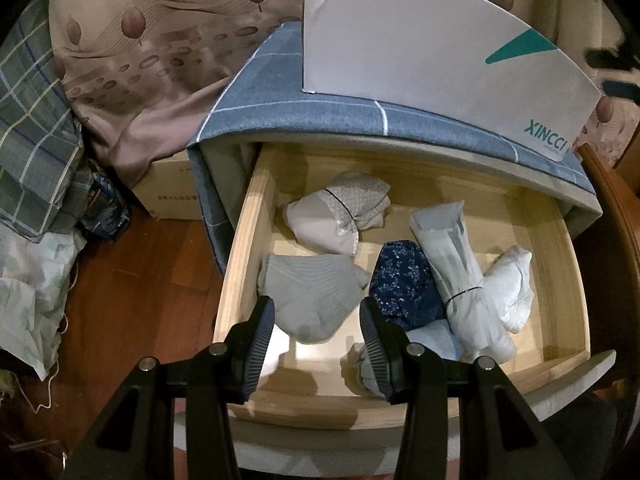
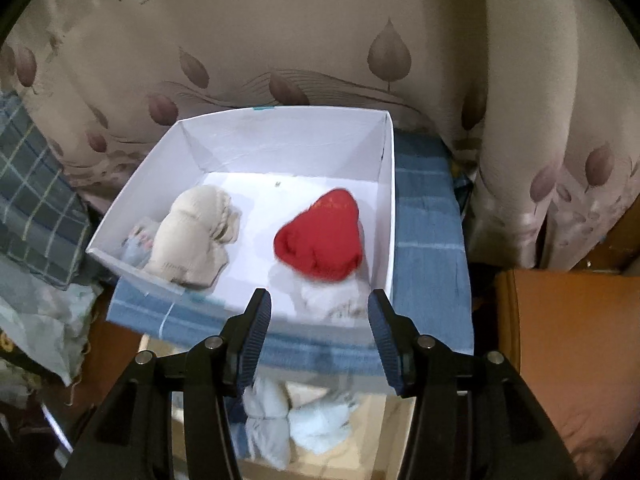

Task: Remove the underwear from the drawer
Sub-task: 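Move the right gripper into the drawer and grasp the crumpled white underwear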

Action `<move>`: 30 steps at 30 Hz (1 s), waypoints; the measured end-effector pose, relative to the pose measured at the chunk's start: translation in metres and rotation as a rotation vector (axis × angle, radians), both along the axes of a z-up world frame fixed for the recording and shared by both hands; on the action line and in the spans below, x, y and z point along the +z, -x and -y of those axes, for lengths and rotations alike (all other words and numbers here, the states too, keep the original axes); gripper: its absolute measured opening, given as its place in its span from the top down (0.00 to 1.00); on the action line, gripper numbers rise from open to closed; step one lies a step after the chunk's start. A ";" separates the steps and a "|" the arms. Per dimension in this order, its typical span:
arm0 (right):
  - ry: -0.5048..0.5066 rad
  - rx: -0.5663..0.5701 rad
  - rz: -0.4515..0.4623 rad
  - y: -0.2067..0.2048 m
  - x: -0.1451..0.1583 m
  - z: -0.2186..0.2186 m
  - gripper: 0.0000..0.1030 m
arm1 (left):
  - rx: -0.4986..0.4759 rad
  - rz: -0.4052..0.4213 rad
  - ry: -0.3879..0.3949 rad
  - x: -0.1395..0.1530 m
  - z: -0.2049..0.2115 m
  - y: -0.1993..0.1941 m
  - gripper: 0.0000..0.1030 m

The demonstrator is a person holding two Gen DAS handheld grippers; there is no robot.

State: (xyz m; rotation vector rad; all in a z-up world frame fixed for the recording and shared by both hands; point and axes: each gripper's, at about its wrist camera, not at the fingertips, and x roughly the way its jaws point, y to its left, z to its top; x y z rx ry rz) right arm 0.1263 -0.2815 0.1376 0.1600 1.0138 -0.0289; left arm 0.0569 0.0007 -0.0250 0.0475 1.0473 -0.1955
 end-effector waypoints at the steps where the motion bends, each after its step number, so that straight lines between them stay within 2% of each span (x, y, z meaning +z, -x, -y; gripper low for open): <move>1: -0.009 0.001 -0.001 0.007 -0.001 0.000 0.53 | 0.003 0.000 0.001 0.000 -0.001 0.000 0.56; 10: -0.030 0.056 -0.071 0.059 -0.036 -0.011 0.53 | 0.004 -0.006 -0.004 -0.001 -0.001 -0.001 0.56; 16: -0.043 0.070 -0.169 0.077 -0.083 -0.021 0.53 | 0.006 -0.006 -0.001 -0.001 -0.001 0.000 0.56; 19: -0.048 0.035 -0.243 0.080 -0.113 -0.021 0.53 | 0.005 -0.006 0.001 -0.001 -0.002 0.000 0.56; 24: -0.118 -0.057 -0.351 0.077 -0.162 -0.015 0.53 | 0.004 -0.004 0.003 0.000 -0.003 0.000 0.56; 30: -0.153 -0.131 -0.415 0.067 -0.197 -0.016 0.48 | 0.006 -0.009 0.013 0.000 -0.003 0.000 0.56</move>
